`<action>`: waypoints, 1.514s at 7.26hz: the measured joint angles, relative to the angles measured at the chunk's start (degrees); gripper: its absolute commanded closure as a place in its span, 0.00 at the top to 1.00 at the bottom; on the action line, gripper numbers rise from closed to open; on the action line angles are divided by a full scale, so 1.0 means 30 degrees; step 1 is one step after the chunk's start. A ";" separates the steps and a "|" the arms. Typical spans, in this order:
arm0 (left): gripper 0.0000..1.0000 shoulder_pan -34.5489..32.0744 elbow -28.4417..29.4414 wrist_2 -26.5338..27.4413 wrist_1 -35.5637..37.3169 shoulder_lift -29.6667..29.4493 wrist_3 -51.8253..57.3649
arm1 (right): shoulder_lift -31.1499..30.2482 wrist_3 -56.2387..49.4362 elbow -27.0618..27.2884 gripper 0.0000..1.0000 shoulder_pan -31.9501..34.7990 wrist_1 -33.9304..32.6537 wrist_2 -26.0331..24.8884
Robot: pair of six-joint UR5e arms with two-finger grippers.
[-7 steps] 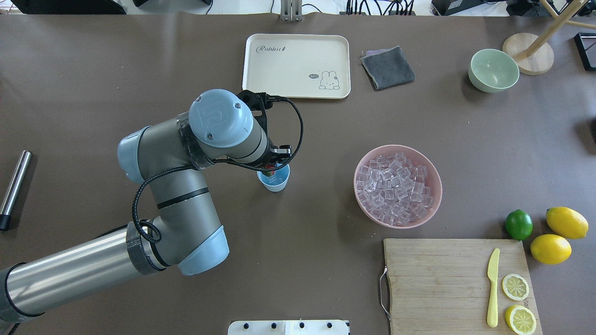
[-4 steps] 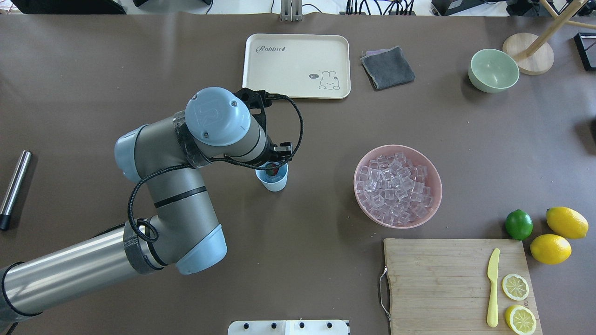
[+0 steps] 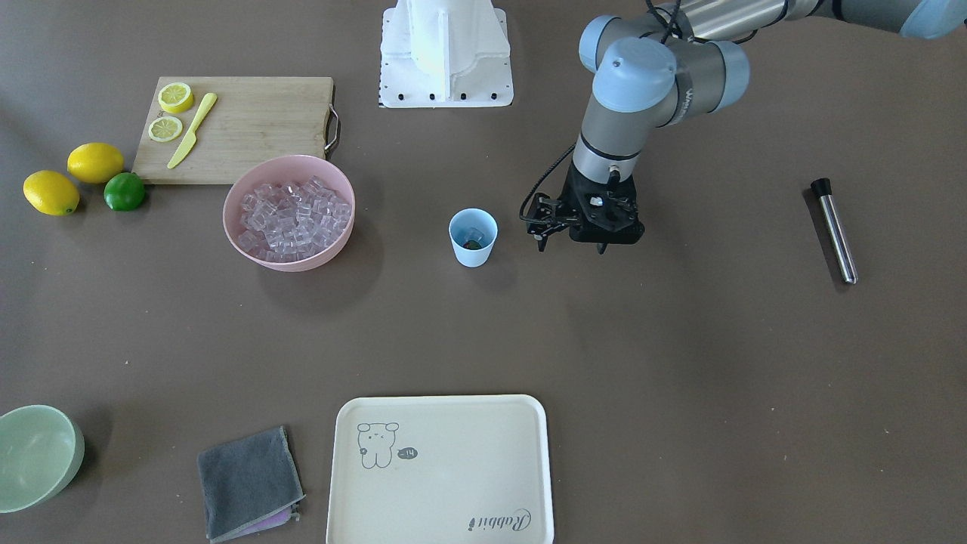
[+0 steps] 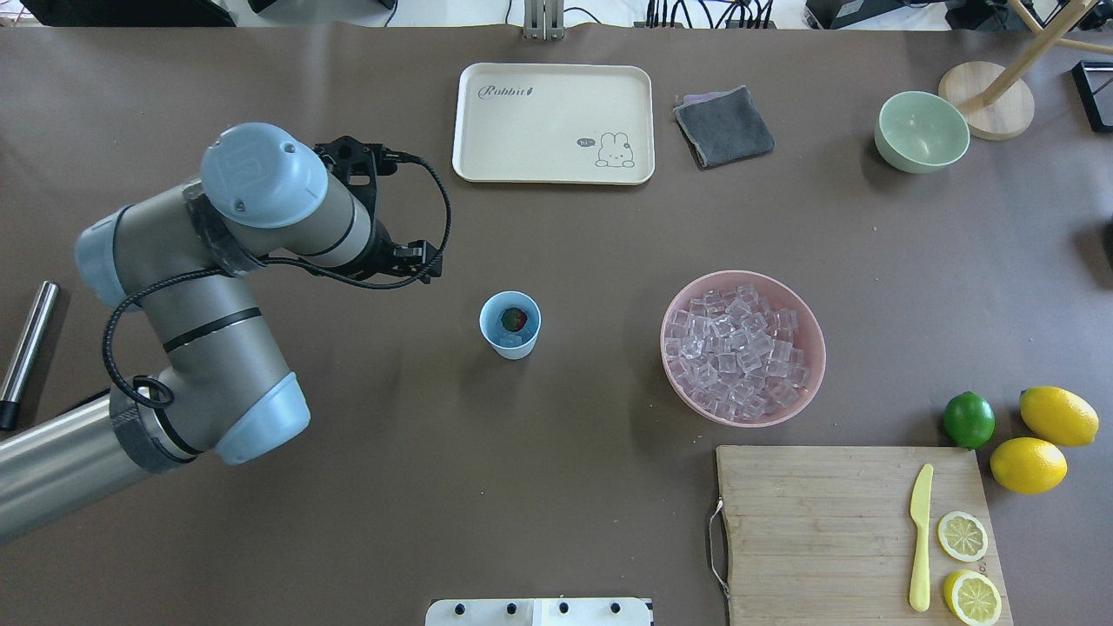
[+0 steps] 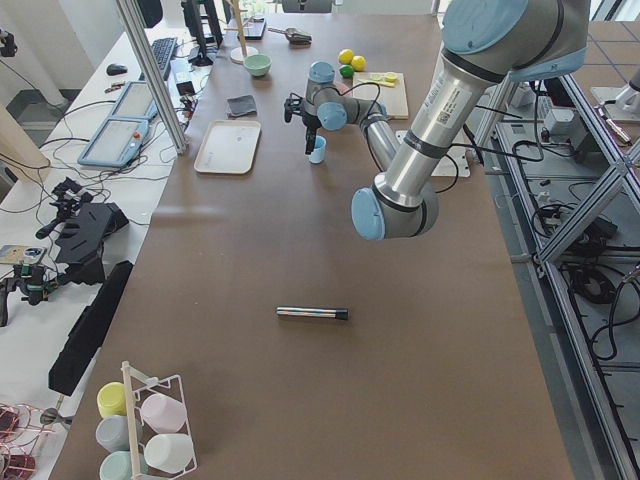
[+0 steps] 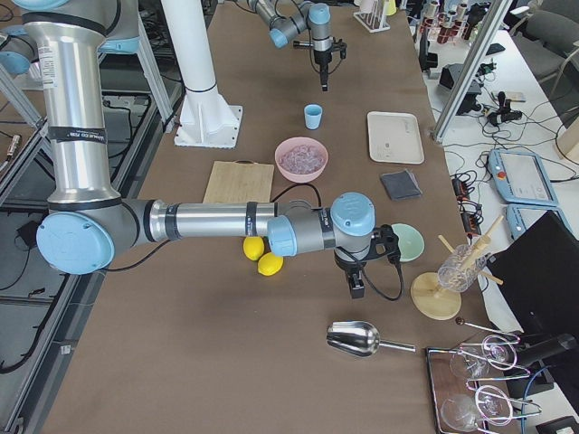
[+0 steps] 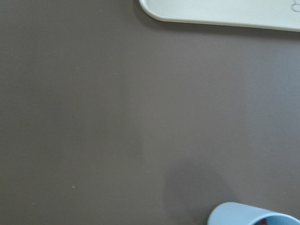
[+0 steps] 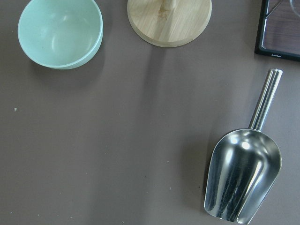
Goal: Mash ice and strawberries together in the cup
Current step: 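Move the left gripper back toward the metal pestle on the table, then lower the left gripper and grasp the metal pestle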
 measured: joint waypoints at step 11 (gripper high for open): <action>0.97 -0.8637 0.7697 -0.5555 -1.2529 0.8976 0.9181 | 0.0266 0.0111 0.0144 1.00 -0.0005 0.0001 0.0078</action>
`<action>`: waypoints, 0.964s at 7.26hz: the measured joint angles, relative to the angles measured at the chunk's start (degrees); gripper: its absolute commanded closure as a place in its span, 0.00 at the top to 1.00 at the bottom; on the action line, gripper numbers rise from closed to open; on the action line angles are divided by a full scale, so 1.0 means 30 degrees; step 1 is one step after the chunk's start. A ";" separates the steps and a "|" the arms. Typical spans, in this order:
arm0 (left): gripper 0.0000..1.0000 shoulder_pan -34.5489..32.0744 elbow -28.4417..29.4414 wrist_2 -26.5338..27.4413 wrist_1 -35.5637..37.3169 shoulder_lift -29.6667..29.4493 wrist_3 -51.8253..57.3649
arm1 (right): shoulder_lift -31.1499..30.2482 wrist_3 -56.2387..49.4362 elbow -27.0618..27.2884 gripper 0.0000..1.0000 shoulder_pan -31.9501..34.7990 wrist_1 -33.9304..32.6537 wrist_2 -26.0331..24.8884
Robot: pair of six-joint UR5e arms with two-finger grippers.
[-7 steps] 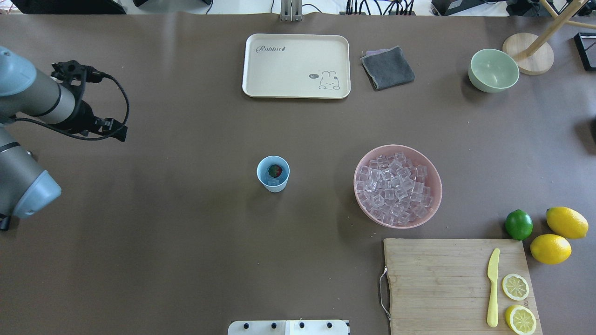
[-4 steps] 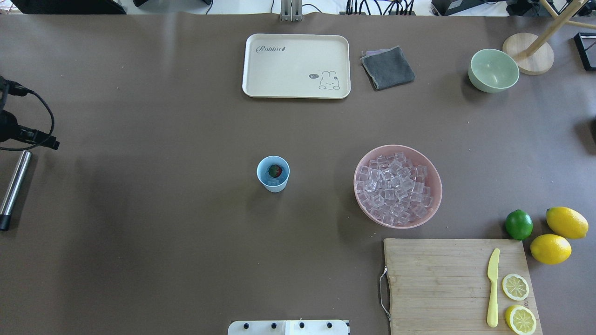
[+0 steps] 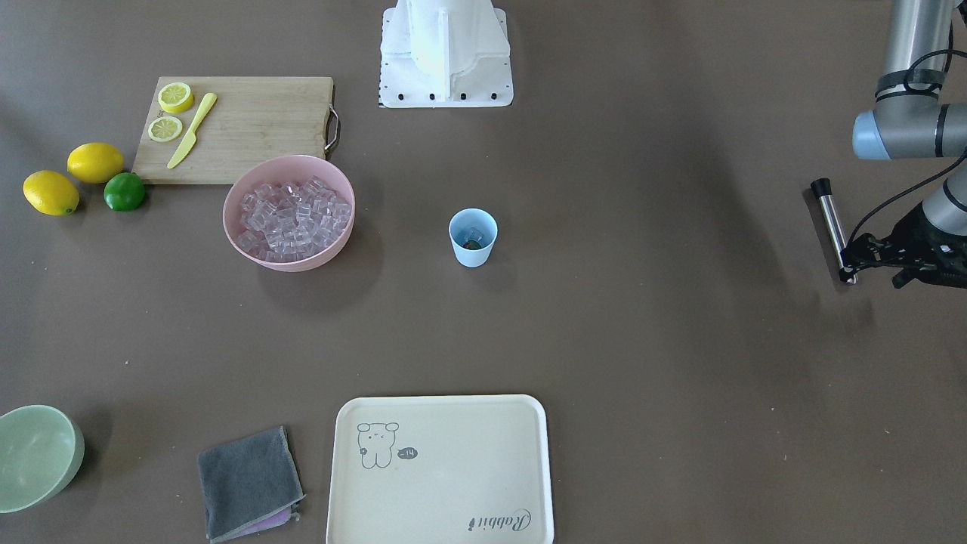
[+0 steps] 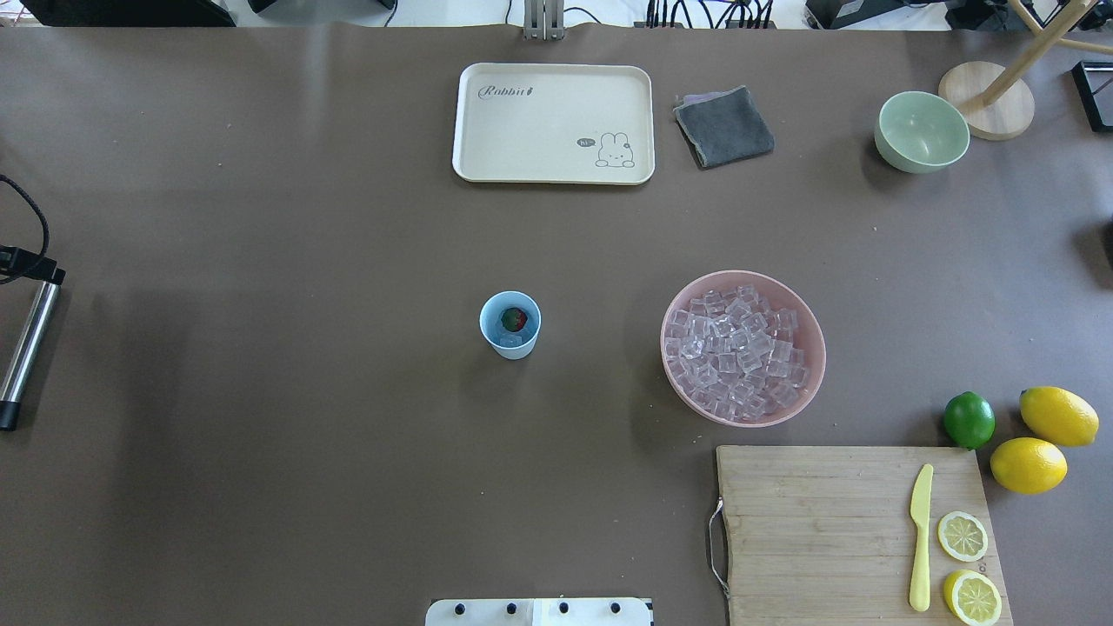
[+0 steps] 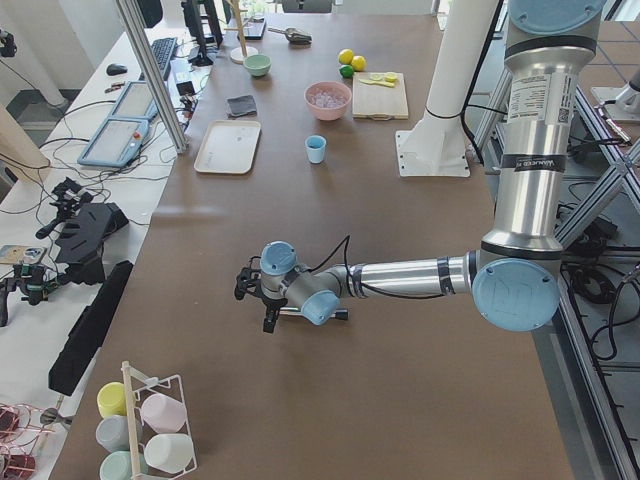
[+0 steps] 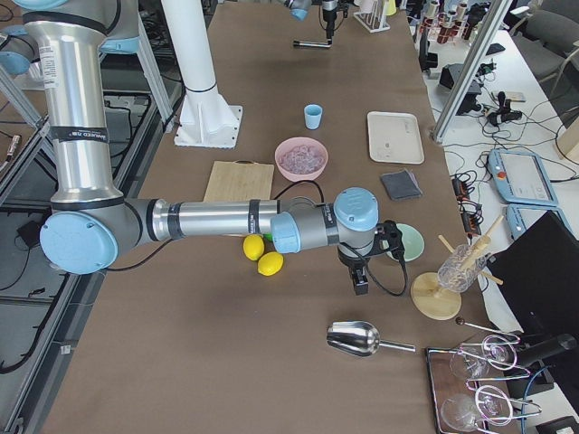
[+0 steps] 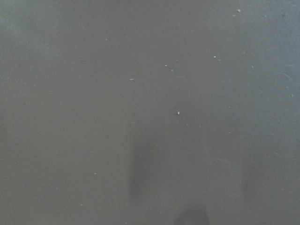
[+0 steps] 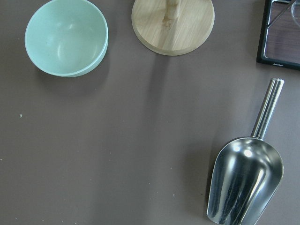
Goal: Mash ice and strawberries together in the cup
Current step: 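Lower the left gripper and grasp the metal pestle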
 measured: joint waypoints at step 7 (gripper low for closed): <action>0.80 0.1767 -0.1399 0.0726 -0.0959 0.1253 -0.2010 | -0.0229 -0.0001 0.0339 1.00 0.0006 -0.0026 0.0207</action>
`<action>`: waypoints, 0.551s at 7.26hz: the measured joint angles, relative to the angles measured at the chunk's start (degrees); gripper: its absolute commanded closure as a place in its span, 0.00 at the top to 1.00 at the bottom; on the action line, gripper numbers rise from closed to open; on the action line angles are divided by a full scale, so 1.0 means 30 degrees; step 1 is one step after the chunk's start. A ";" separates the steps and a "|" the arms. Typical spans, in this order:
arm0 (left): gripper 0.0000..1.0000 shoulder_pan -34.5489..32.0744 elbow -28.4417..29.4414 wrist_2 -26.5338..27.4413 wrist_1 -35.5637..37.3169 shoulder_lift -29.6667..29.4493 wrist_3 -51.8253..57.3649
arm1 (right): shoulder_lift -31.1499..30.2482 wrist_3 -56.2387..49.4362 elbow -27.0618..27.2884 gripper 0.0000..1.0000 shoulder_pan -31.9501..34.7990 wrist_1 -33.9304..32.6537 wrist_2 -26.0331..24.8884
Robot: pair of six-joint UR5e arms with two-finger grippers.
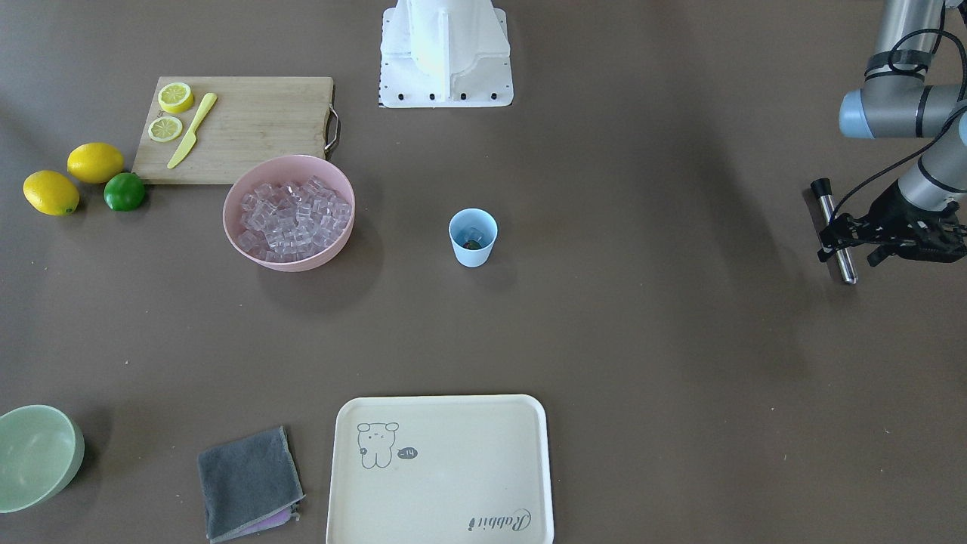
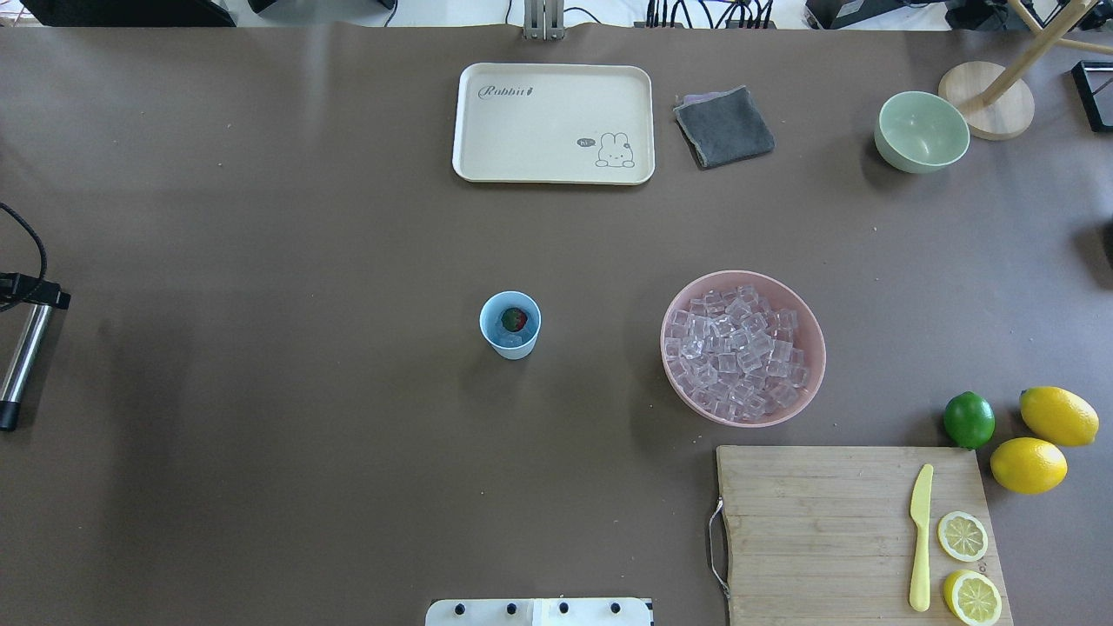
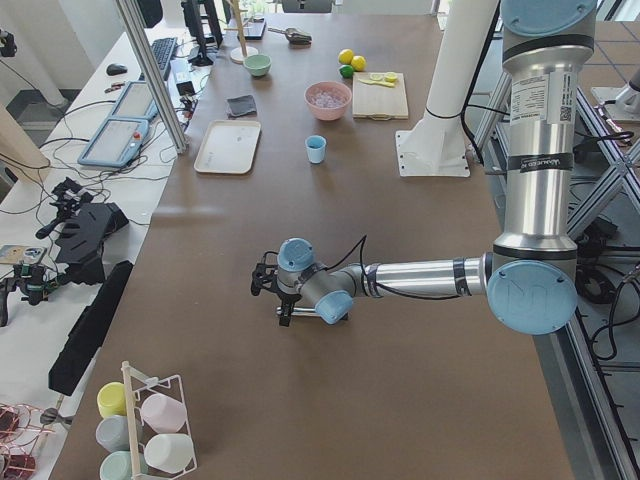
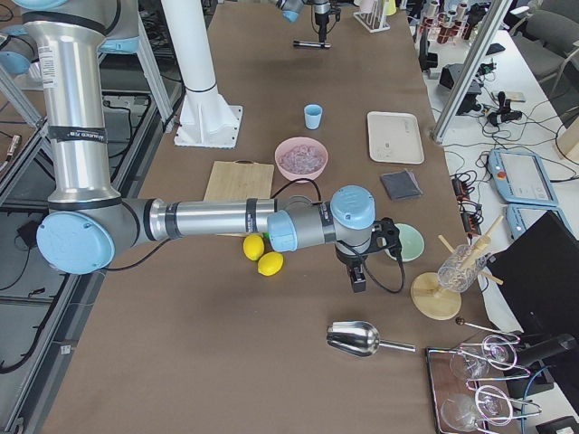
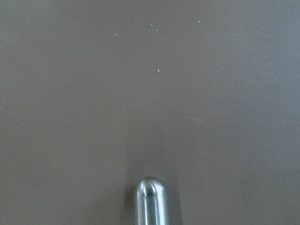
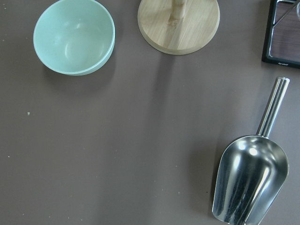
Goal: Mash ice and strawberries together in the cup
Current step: 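Lower the left gripper and grasp the metal pestle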
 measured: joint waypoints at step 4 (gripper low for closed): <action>0.00 0.0427 0.0029 0.0525 -0.0052 0.0034 -0.0036 | 0.0087 0.0026 0.0103 1.00 -0.0001 -0.0022 0.0019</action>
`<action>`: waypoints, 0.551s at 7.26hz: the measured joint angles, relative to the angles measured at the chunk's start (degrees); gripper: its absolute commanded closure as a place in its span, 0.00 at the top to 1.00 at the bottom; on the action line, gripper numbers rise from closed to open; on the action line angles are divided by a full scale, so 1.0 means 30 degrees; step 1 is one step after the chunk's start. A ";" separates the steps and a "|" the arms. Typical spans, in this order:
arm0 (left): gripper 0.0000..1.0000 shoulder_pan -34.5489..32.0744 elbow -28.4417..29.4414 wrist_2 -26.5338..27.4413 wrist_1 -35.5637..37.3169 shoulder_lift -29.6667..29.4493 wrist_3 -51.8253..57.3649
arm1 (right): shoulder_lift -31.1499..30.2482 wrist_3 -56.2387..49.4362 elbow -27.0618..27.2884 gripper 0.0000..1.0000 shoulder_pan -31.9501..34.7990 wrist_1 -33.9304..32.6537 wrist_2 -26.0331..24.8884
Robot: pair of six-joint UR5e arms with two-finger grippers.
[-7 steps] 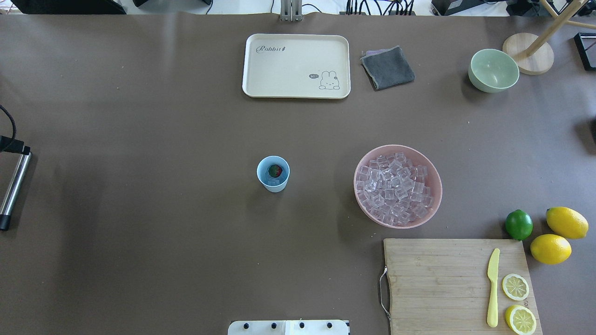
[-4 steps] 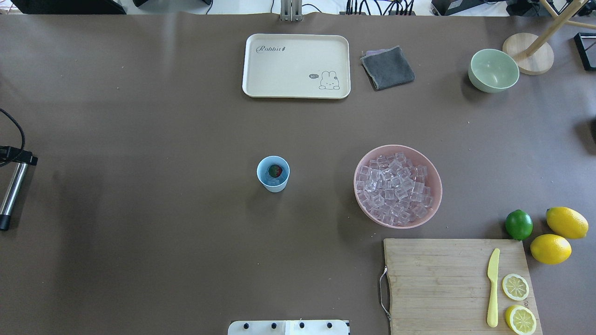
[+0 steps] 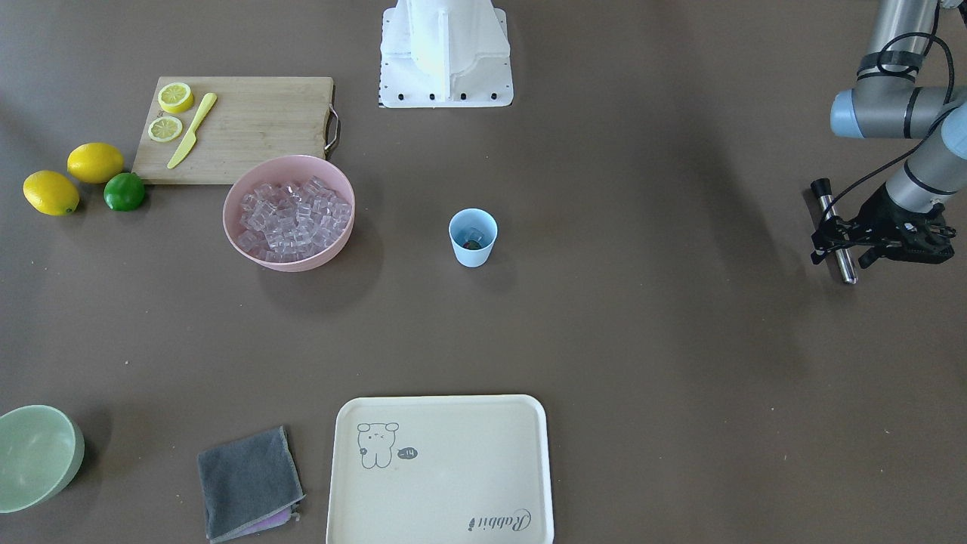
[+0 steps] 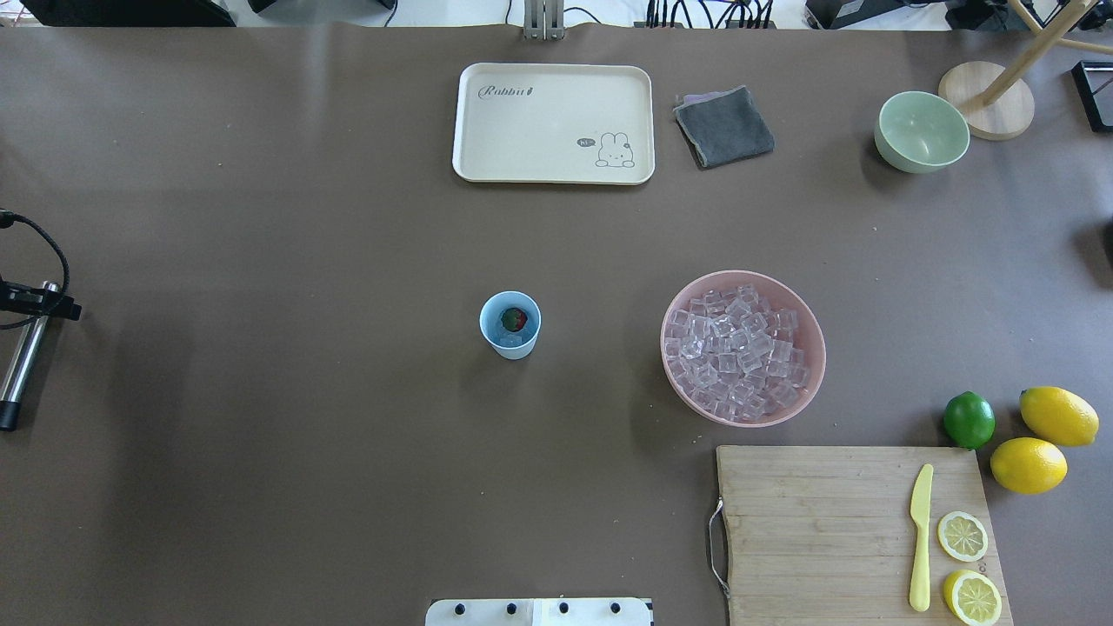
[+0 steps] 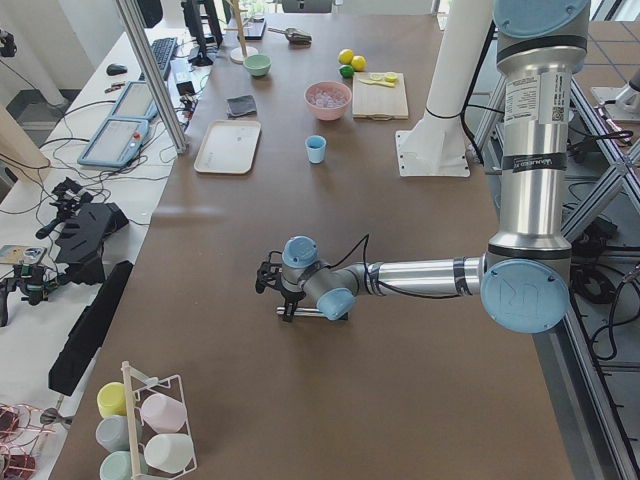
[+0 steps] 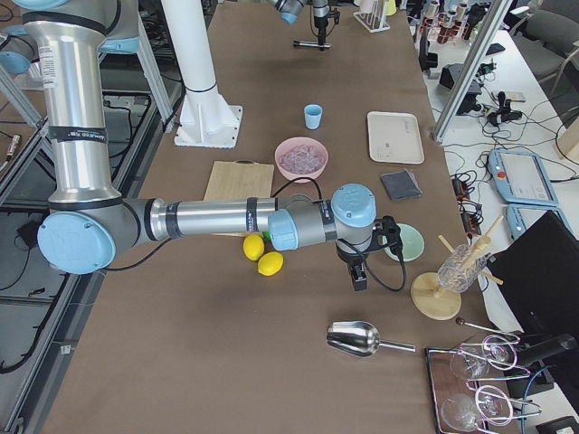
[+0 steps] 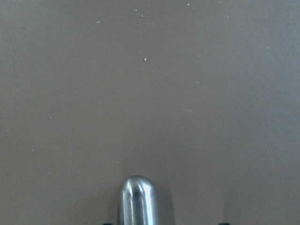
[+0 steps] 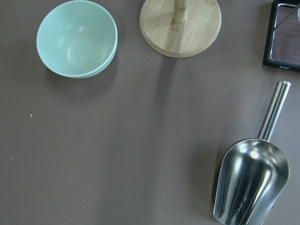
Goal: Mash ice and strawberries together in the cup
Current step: 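Lower the left gripper and grasp the metal pestle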
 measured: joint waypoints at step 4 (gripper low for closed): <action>0.00 -0.0079 -0.0480 -0.0685 0.0107 0.0006 0.0199 | -0.0079 0.0000 0.0212 1.00 0.0000 -0.0038 0.0007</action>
